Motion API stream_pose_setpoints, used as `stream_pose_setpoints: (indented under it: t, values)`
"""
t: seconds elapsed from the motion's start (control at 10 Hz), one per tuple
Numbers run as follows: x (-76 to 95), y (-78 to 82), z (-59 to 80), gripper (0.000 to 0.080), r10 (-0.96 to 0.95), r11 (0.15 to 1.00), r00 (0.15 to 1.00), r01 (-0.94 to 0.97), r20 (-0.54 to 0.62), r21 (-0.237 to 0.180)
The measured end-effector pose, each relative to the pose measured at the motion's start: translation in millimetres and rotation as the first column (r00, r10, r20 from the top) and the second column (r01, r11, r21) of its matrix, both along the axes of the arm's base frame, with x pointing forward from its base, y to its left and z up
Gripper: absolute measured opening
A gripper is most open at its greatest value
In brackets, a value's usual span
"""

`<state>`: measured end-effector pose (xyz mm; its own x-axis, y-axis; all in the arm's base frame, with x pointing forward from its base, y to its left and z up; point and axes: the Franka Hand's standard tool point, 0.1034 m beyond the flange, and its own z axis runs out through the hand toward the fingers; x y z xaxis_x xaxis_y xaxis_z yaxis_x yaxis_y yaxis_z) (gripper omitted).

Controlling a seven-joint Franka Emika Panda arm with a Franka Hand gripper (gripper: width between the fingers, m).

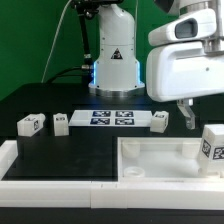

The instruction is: Assemble one leg

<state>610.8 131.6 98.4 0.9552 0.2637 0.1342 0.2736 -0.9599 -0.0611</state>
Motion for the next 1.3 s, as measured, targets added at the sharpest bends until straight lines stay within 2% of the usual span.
stream_pose_setpoints:
  t: [0.1,0.3,0.6,0.9,1.2,1.3]
  values:
    - [0.3,-0.2,-3.0,0.0649,-0.018,1.0,0.995,0.017,-0.095,-0.014]
    - [-1.1,1.9,-1.7,0.0649,-0.012,1.0,0.98,0.007,-0.199,-0.026]
    - [5.1,1.0,-4.3,0.0649,-0.071,0.997,0.982,0.067,-0.175,-0.026]
    - [13.1,-5.0,-14.1,0.0649,-0.117,0.993,0.981,0.112,-0.152,-0.039]
    - [16.1,-11.1,-13.4,0.0649,-0.11,0.994,0.982,0.105,-0.151,-0.04]
    - [22.0,-16.4,-12.3,0.0649,-0.102,0.995,0.984,0.097,-0.146,-0.039]
